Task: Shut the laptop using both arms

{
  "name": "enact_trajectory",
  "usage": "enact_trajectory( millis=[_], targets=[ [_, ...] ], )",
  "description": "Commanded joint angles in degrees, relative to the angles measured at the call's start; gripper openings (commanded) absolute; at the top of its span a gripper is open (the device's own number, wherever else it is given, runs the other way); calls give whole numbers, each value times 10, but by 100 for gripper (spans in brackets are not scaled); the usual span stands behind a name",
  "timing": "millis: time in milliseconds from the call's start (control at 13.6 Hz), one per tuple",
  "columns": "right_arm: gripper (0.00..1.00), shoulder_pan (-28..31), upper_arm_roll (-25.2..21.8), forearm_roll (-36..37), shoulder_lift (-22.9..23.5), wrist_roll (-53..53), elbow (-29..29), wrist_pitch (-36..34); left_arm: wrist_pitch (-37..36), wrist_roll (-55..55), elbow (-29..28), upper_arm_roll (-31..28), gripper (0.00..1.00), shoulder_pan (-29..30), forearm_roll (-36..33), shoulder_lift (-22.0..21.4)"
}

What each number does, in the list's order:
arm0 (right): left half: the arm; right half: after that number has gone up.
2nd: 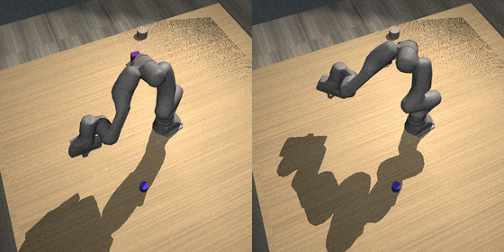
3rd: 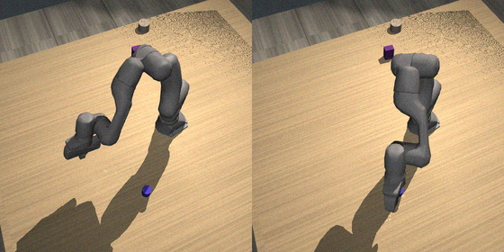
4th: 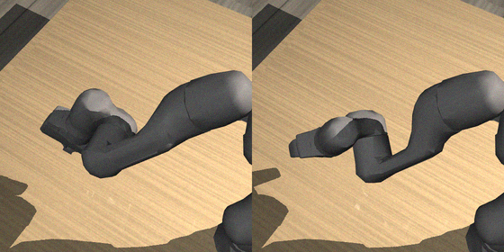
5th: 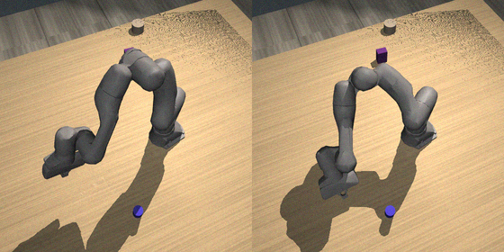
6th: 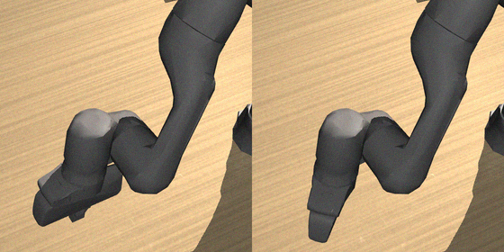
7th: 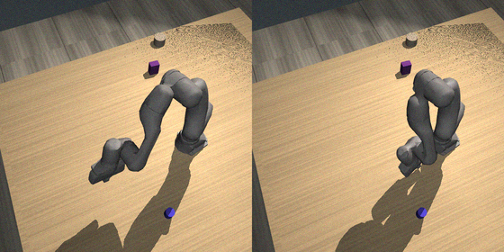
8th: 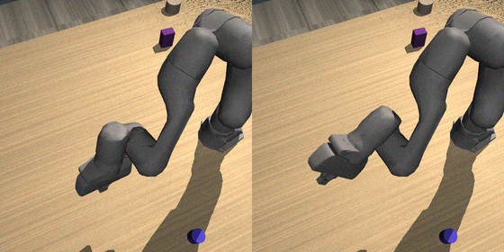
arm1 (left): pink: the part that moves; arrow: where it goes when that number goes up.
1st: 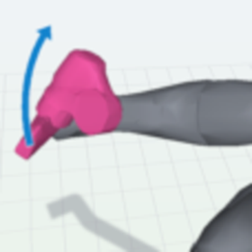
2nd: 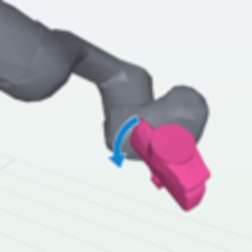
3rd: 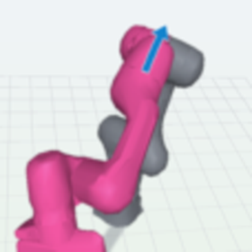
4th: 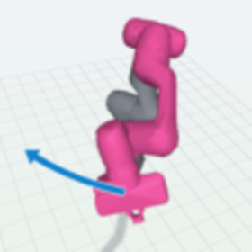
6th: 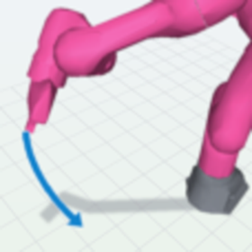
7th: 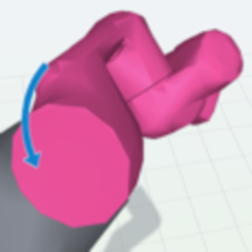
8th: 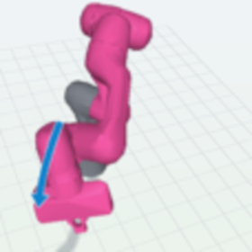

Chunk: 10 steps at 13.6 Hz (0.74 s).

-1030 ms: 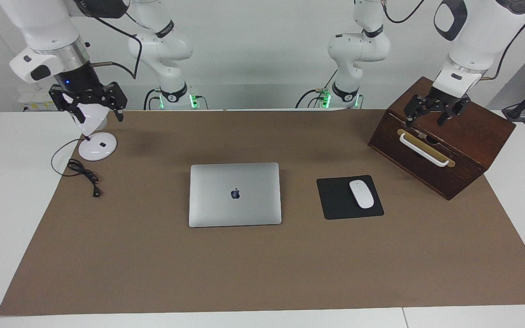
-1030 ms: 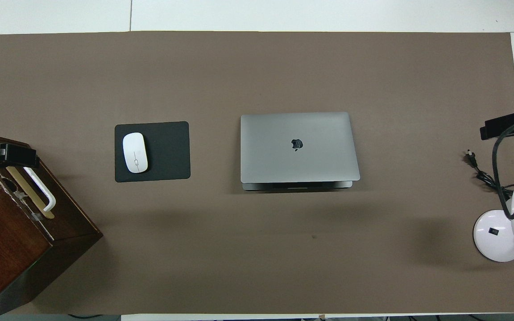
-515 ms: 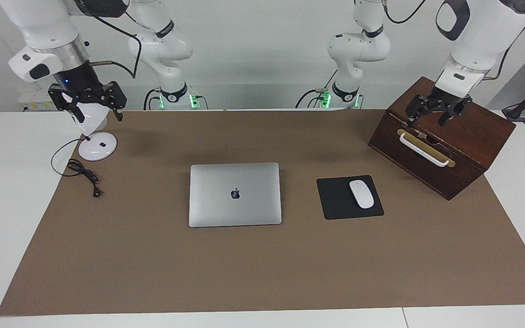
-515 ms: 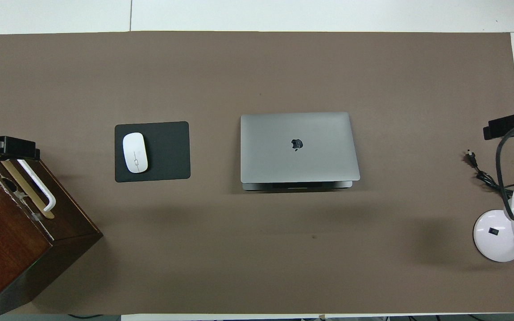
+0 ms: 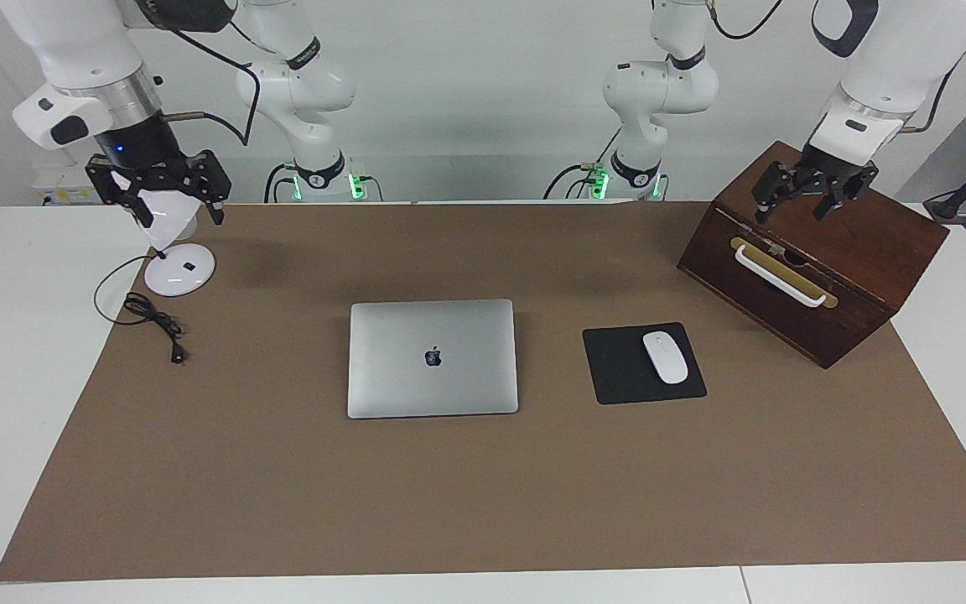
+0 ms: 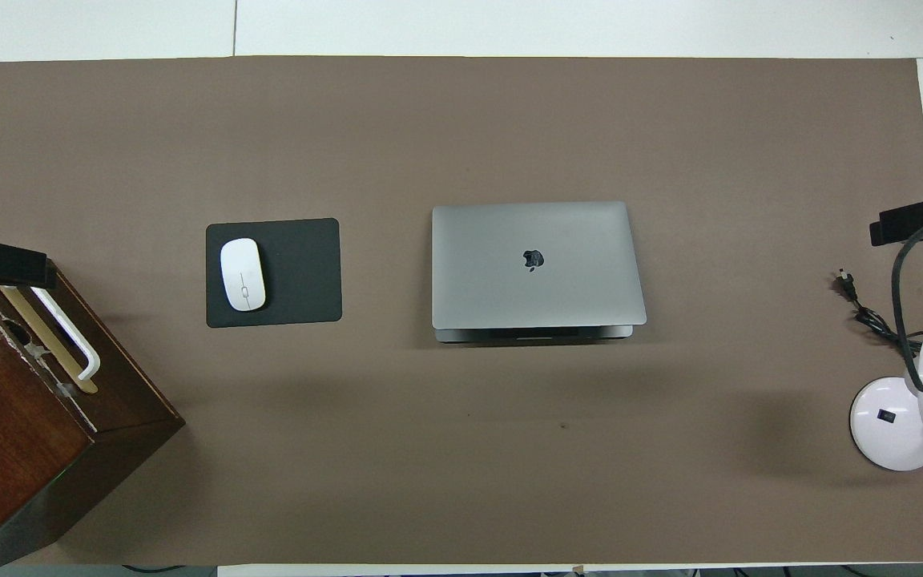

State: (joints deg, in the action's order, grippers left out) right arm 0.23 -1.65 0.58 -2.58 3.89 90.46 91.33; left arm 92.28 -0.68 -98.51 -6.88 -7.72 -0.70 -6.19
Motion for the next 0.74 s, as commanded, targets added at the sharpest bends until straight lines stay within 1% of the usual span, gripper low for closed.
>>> enact_trajectory(
  millis=[0, 662],
  targets=[
    [100, 7, 4, 5, -8, 0, 8, 11, -18, -9, 22, 2, 100, 9, 10, 14],
    [100, 7, 4, 5, -10, 2, 11, 17, -18, -9, 21, 2, 100, 9, 11, 14]
  ],
)
